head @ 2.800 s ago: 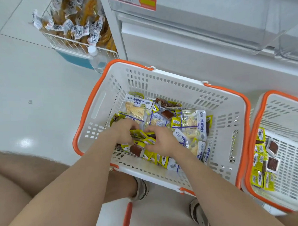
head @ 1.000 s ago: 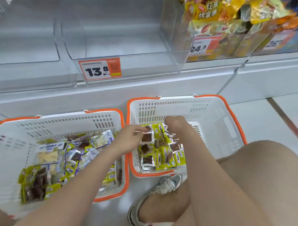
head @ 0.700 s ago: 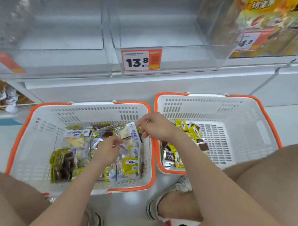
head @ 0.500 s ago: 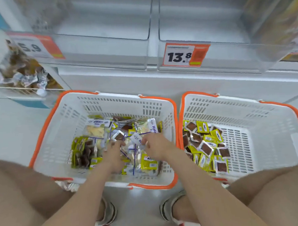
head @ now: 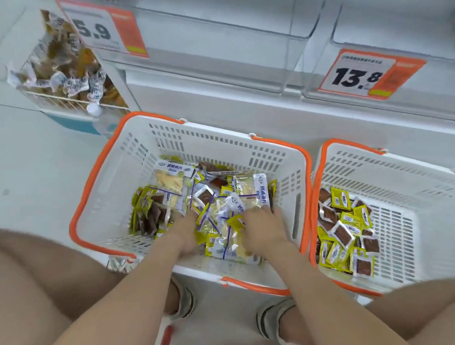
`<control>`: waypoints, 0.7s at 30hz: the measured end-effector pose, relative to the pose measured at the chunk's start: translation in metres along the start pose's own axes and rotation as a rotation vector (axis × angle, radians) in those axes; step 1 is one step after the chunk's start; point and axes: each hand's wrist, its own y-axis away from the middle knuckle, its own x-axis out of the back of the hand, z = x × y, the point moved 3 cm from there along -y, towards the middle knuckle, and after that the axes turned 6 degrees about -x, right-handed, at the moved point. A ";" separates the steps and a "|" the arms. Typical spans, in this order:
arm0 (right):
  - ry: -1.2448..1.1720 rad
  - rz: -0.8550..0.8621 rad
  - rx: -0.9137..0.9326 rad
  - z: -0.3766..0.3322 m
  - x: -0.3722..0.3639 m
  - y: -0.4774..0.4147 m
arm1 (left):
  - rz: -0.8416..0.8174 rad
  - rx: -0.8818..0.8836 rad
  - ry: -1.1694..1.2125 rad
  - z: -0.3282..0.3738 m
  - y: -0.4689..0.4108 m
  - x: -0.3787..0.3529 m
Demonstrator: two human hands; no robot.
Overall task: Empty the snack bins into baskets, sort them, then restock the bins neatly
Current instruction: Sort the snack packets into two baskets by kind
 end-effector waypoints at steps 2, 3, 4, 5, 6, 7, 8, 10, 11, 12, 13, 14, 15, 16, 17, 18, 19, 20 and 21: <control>-0.136 0.093 0.035 -0.007 0.008 -0.007 | 0.050 -0.044 -0.009 -0.002 -0.003 0.005; -0.205 0.118 0.069 -0.013 0.009 -0.011 | 0.117 -0.047 -0.023 -0.003 -0.002 0.011; -0.266 0.116 0.107 -0.020 0.010 -0.013 | 0.207 -0.033 -0.035 -0.005 -0.001 0.017; -0.312 0.091 0.138 -0.029 0.008 -0.015 | 0.317 0.002 -0.054 -0.007 0.001 0.024; -0.349 0.054 0.163 -0.039 0.005 -0.017 | 0.438 0.048 -0.084 -0.010 0.003 0.031; -0.390 0.021 0.176 -0.048 0.003 -0.018 | 0.558 0.105 -0.123 -0.015 0.006 0.038; -0.434 -0.006 0.179 -0.058 0.001 -0.019 | 0.661 0.163 -0.147 -0.022 0.006 0.044; -0.503 -0.042 0.181 -0.076 -0.004 -0.022 | 0.710 0.253 -0.123 -0.040 0.001 0.052; -0.536 -0.052 0.176 -0.086 -0.008 -0.024 | 0.657 0.277 -0.088 -0.047 -0.003 0.054; -0.573 -0.060 0.168 -0.095 -0.012 -0.028 | 0.610 0.289 -0.062 -0.053 -0.008 0.054; -0.611 -0.068 0.149 -0.103 -0.017 -0.031 | 0.576 0.300 -0.050 -0.057 -0.014 0.053; -0.637 -0.071 0.127 -0.109 -0.023 -0.035 | 0.559 0.313 -0.048 -0.058 -0.020 0.053; -0.639 -0.073 0.103 -0.114 -0.027 -0.038 | 0.548 0.320 -0.042 -0.061 -0.027 0.051; -0.619 -0.083 0.085 -0.119 -0.031 -0.041 | 0.547 0.326 -0.041 -0.066 -0.035 0.050; -0.594 -0.103 0.073 -0.122 -0.034 -0.043 | 0.529 0.335 -0.052 -0.073 -0.042 0.049; -0.578 -0.128 0.067 -0.124 -0.036 -0.044 | 0.498 0.344 -0.061 -0.081 -0.048 0.048; -0.568 -0.154 0.066 -0.125 -0.038 -0.046 | 0.462 0.354 -0.061 -0.089 -0.054 0.047; -0.561 -0.172 0.067 -0.126 -0.038 -0.047 | 0.418 0.357 -0.065 -0.093 -0.059 0.044; -0.557 -0.179 0.065 -0.125 -0.039 -0.049 | 0.386 0.349 -0.073 -0.093 -0.059 0.043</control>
